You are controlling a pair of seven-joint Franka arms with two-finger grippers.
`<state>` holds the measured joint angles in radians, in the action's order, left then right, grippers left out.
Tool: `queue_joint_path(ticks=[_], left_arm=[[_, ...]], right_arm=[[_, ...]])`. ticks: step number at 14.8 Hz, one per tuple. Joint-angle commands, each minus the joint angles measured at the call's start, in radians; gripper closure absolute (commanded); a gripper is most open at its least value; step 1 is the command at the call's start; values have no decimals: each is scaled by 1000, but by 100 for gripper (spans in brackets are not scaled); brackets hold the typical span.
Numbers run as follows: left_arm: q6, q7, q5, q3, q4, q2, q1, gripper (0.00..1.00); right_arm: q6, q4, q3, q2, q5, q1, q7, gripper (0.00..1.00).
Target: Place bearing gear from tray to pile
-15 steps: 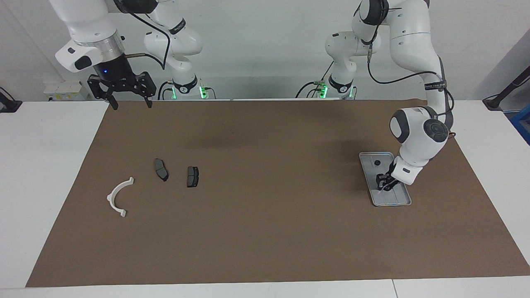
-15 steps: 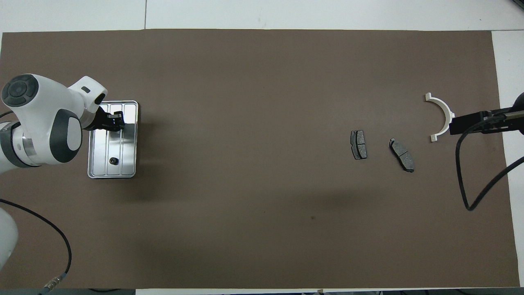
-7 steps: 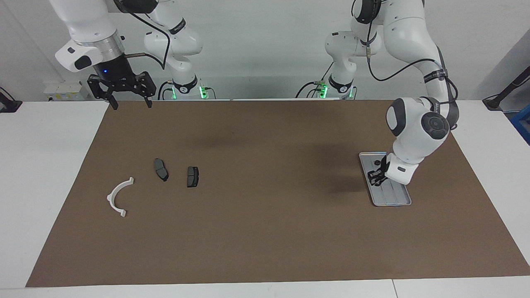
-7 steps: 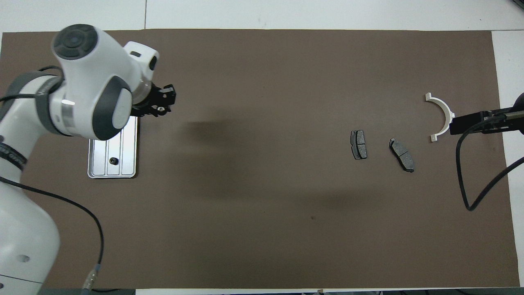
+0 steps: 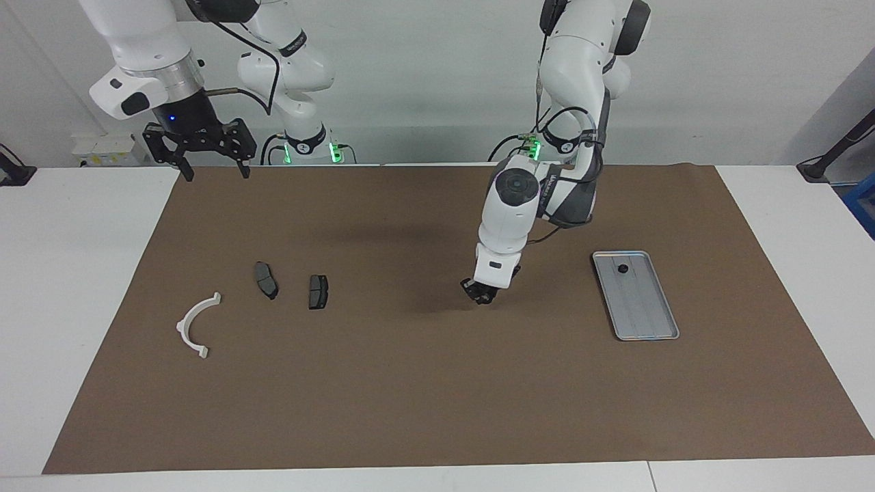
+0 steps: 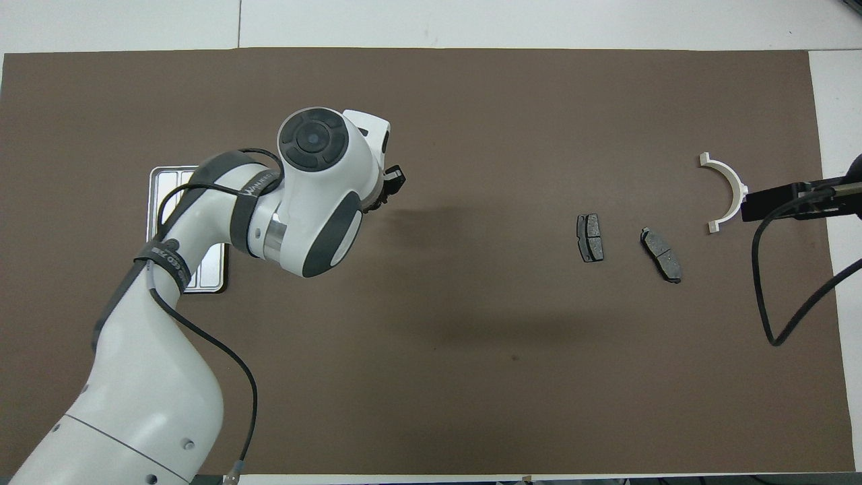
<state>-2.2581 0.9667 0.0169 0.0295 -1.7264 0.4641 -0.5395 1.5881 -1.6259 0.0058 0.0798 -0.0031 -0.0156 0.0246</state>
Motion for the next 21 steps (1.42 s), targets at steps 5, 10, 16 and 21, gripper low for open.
queue_joint_path(ticks=[5, 10, 16, 21], left_arm=[[-57, 18, -8, -19, -82, -25, -11, 82], [-49, 33, -8, -20, -78, -28, -14, 0], [77, -243, -31, -23, -201, -164, 88, 0], [57, -693, -31, -20, -433, -384, 326, 0]], right_arm=[[35, -67, 14, 5, 20, -67, -105, 0], [136, -132, 14, -11, 20, -164, -210, 0], [196, -147, 14, -47, 22, -227, -323, 0], [337, -164, 14, -156, 20, -349, -569, 0]])
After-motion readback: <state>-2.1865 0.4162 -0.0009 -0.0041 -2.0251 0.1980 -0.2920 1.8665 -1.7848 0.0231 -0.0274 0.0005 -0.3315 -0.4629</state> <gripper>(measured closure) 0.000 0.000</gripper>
